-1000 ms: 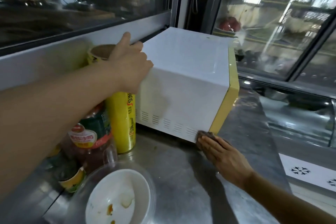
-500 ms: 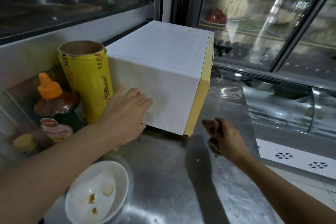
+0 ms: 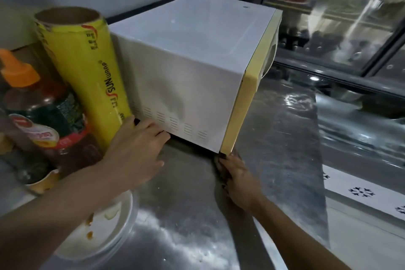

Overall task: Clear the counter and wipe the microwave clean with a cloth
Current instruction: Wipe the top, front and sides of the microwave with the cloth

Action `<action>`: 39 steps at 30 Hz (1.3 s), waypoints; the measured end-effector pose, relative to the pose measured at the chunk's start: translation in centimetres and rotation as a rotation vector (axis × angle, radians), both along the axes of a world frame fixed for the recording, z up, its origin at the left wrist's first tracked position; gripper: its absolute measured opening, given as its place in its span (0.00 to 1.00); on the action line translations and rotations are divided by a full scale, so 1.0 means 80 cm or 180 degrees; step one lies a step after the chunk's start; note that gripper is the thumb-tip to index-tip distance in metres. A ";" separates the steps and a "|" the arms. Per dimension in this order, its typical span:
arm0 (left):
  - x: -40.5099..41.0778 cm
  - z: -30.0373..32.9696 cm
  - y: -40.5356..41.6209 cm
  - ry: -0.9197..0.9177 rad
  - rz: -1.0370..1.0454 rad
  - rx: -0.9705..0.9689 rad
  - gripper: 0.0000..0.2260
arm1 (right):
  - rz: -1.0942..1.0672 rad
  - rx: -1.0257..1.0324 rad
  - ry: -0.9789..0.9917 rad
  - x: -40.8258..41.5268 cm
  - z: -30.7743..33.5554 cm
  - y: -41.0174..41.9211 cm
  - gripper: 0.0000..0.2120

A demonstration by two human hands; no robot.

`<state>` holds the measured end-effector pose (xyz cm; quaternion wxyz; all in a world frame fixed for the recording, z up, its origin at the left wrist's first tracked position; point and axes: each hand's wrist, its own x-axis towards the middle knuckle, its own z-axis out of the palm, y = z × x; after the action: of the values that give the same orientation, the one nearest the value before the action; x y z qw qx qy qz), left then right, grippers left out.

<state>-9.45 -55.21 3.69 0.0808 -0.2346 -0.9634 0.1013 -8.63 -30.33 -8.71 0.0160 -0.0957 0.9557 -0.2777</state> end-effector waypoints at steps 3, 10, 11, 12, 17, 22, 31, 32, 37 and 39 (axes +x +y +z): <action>0.008 -0.008 -0.002 -0.0130 0.0185 0.0026 0.22 | -0.0016 0.0000 0.0047 -0.001 0.001 -0.016 0.26; 0.029 -0.013 -0.032 -0.0269 0.0662 0.0380 0.16 | 0.0708 0.0013 -0.0153 0.010 -0.004 -0.062 0.33; 0.032 -0.011 -0.036 -0.0268 0.0711 0.0441 0.18 | 0.0726 -0.0047 -0.0194 0.003 -0.001 -0.073 0.34; 0.034 -0.010 -0.041 -0.0279 0.0753 0.0487 0.20 | 0.0719 -0.0125 -0.0222 -0.007 0.003 -0.086 0.34; 0.035 -0.006 -0.068 -0.0256 0.0862 0.0665 0.23 | 0.0890 -0.0149 -0.0067 -0.059 0.015 -0.148 0.36; 0.041 -0.012 -0.076 -0.0252 0.0836 0.0755 0.22 | 0.1168 0.0534 0.0003 -0.068 0.001 -0.172 0.29; 0.056 0.011 -0.067 -0.0303 0.0802 0.0760 0.28 | 0.1120 0.0751 -0.0717 0.003 0.033 -0.110 0.29; 0.058 0.015 -0.065 -0.0306 0.0817 0.0726 0.29 | 0.1009 0.0713 -0.0841 0.009 0.041 -0.102 0.28; 0.077 0.047 -0.049 -0.0325 0.0890 0.0709 0.30 | 0.0387 -0.0204 -0.0868 0.045 0.081 -0.059 0.24; 0.085 0.068 -0.044 -0.0290 0.0929 0.0812 0.29 | 0.0110 -0.0781 -0.0855 0.061 0.100 -0.048 0.19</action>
<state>-2.67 -58.74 9.12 0.0506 -0.0846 -0.9949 -0.0217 -3.73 -34.14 -0.73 0.1365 -0.0755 0.9022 -0.4022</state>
